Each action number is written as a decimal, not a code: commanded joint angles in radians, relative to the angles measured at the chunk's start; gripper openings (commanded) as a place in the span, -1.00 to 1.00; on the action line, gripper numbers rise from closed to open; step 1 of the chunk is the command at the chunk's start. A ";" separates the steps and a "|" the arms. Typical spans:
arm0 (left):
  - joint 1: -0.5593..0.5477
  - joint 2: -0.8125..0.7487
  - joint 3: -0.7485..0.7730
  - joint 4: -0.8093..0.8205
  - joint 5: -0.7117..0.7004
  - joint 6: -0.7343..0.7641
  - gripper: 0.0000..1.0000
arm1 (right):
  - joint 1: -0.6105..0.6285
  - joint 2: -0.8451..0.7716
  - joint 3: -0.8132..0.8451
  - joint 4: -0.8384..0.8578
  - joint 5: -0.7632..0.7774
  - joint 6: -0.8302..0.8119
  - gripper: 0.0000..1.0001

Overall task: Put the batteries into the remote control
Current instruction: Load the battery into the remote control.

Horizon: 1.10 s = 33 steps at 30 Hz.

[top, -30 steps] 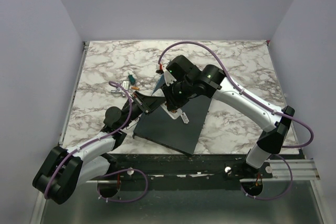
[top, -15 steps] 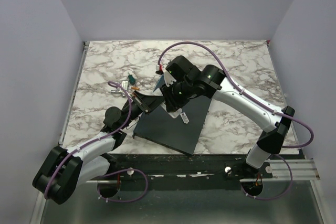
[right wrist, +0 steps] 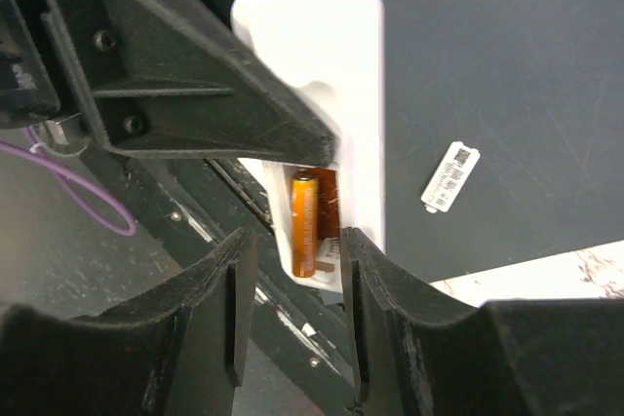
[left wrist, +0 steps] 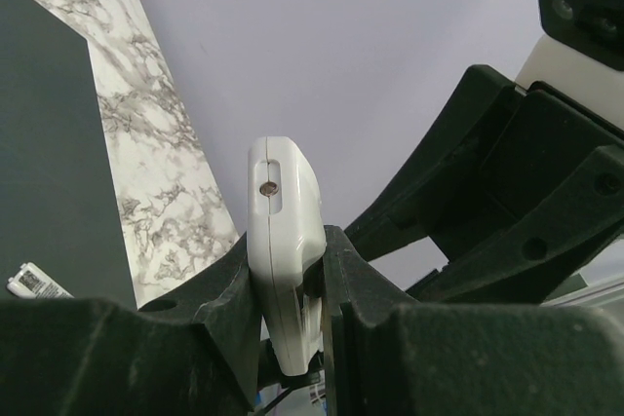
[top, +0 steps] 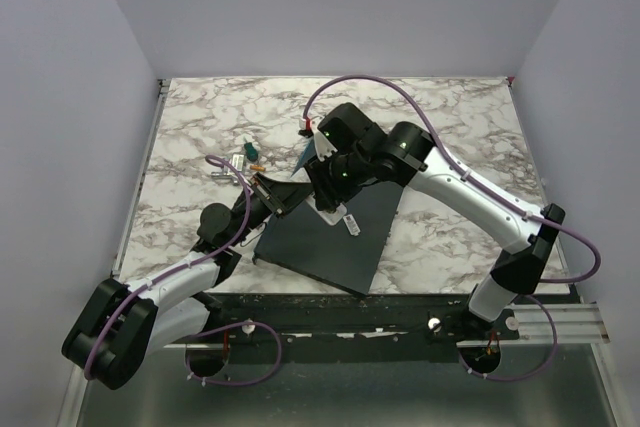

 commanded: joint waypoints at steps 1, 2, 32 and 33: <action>-0.005 -0.004 0.005 0.052 -0.002 -0.015 -1.00 | -0.001 -0.044 0.017 0.015 0.077 -0.002 -0.07; -0.006 -0.003 0.005 0.052 -0.003 -0.018 -1.00 | -0.001 -0.052 0.012 0.026 0.079 -0.003 -0.06; -0.005 -0.071 0.021 -0.041 0.013 -0.101 -1.00 | 0.000 -0.571 -0.669 0.661 -0.007 -0.022 -0.53; -0.005 -0.075 0.022 -0.044 0.014 -0.099 -1.00 | 0.000 -0.567 -0.668 0.663 -0.015 -0.016 -0.53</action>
